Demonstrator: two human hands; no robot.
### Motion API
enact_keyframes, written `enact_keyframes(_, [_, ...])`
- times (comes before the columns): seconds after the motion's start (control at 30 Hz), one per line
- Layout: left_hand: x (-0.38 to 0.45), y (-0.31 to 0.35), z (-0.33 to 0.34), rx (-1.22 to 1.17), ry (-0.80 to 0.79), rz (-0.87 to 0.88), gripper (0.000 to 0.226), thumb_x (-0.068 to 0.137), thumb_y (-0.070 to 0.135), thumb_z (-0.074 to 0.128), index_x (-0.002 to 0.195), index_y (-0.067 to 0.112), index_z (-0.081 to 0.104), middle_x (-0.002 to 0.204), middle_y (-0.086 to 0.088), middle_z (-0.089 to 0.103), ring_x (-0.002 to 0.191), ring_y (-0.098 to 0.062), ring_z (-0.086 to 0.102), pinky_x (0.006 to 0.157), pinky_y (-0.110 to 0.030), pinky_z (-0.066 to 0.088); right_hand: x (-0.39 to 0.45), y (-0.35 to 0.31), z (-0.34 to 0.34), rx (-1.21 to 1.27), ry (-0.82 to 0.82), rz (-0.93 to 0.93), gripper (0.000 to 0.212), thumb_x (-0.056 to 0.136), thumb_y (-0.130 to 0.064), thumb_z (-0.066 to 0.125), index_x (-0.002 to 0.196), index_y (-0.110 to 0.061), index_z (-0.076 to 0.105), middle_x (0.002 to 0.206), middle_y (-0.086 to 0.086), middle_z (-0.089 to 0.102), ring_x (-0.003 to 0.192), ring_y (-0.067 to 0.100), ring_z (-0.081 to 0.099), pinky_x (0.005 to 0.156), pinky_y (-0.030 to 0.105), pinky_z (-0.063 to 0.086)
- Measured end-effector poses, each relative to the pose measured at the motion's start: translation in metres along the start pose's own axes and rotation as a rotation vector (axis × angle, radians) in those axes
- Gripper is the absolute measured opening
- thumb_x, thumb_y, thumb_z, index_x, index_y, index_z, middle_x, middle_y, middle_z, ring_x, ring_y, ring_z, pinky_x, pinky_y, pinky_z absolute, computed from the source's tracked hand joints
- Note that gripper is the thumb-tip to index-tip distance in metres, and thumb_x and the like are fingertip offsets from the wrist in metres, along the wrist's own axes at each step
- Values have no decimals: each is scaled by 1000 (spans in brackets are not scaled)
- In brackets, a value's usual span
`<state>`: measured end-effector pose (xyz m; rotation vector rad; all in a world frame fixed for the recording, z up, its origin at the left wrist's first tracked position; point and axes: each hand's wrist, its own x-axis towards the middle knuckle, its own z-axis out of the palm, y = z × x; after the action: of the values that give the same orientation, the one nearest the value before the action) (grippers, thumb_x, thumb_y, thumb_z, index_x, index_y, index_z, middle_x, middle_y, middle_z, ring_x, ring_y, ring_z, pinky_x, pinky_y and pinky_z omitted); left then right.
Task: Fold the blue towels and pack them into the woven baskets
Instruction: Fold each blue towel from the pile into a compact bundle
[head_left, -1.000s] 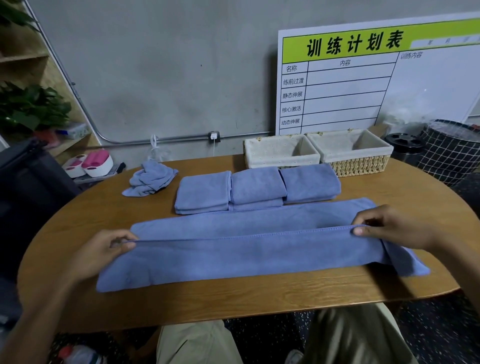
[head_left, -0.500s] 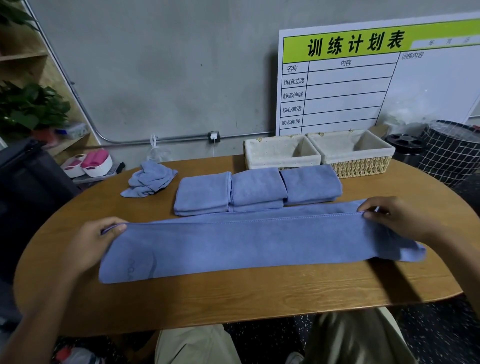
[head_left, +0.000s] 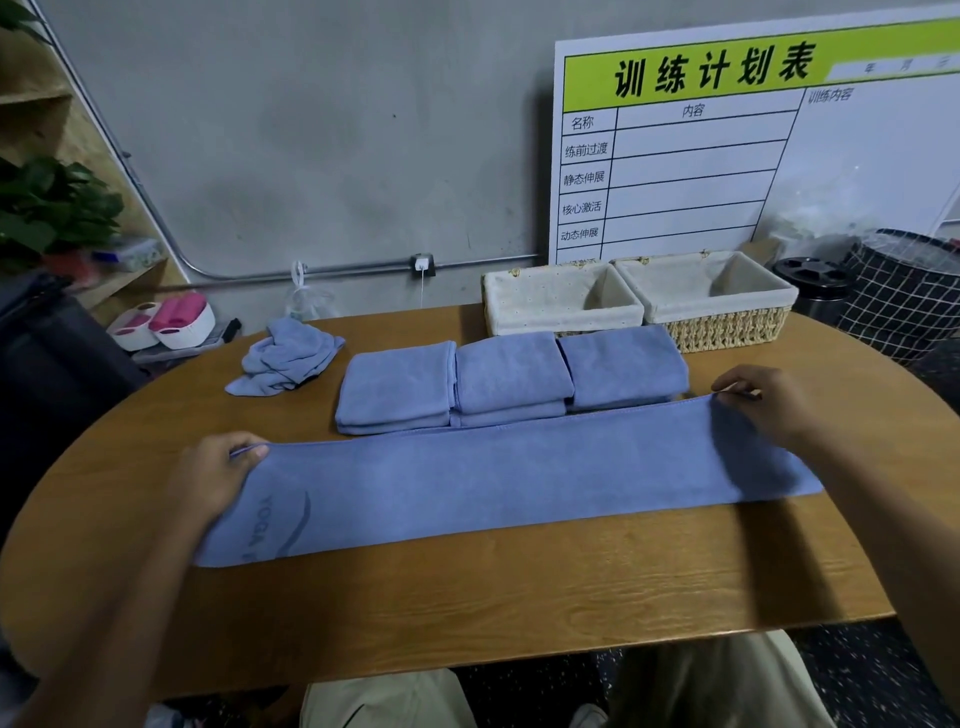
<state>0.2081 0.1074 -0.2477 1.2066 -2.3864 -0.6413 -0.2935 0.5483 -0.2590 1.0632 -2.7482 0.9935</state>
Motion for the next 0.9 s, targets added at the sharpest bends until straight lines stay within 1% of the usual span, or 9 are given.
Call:
enact_keyframes(0.13, [1,2,10,64,60,-35,16,100,21,59,92,22,72,86,2,68,80,-17,59,69,-35,42,-3,0,11,43,89,73,9,86,-9,74,92,-15,72,84,12,65,84,31,60,71,37,44])
enact_keyframes(0.2, [2,2,13,89,87,-51,17,101,24,56,91,24,71,86,1,67,79,-19,58,67,-35,42,-4,0,12,24,118,84,8,88,-11,73,96,-10,73,87,13,65,84,29,58,71,34,40])
enact_keyframes(0.47, [1,0,21,216,168,-58,24,105,34,47,93,23,65,77,-2,62,71,-26,56,59,-38,42,-6,-4,15,-67,110,104,7,93,-7,65,94,-12,70,100,21,69,93,38,61,72,35,41])
enact_keyframes(0.57, [-5,7,26,326,206,-46,16,103,29,52,101,20,64,90,-9,63,75,-29,56,63,-40,42,-17,-10,14,-224,113,80,10,94,-9,62,102,-13,66,110,17,57,96,41,56,74,43,47])
enact_keyframes(0.63, [-11,17,30,422,300,-20,16,96,21,63,112,19,64,104,-12,57,90,-33,56,76,-49,44,-30,-19,16,-394,244,25,16,91,-10,65,107,-14,67,117,18,54,102,42,53,79,50,47])
enact_keyframes(0.73, [-32,56,54,321,368,173,26,91,13,67,116,18,66,113,-10,55,98,-30,55,82,-52,47,-60,-61,40,-340,395,-259,12,86,-9,64,95,-13,70,105,15,58,87,39,56,66,47,48])
enact_keyframes(0.8, [-52,82,79,273,237,352,25,94,26,59,116,21,69,118,-1,57,100,-24,58,84,-49,50,-79,-84,66,-237,270,-386,9,89,-17,63,95,-17,69,101,6,59,84,35,58,65,43,48])
enact_keyframes(0.83, [-59,87,90,248,149,362,33,95,38,49,118,24,70,123,2,57,106,-23,59,89,-49,49,-86,-91,77,-204,178,-376,12,91,-24,63,101,-20,69,105,3,59,89,32,59,70,42,49])
enact_keyframes(0.9, [-62,87,99,210,35,288,55,93,56,31,127,30,66,137,4,56,124,-22,54,102,-51,41,-94,-93,86,-197,38,-281,35,95,-46,48,116,-24,66,120,1,59,106,30,58,86,44,47])
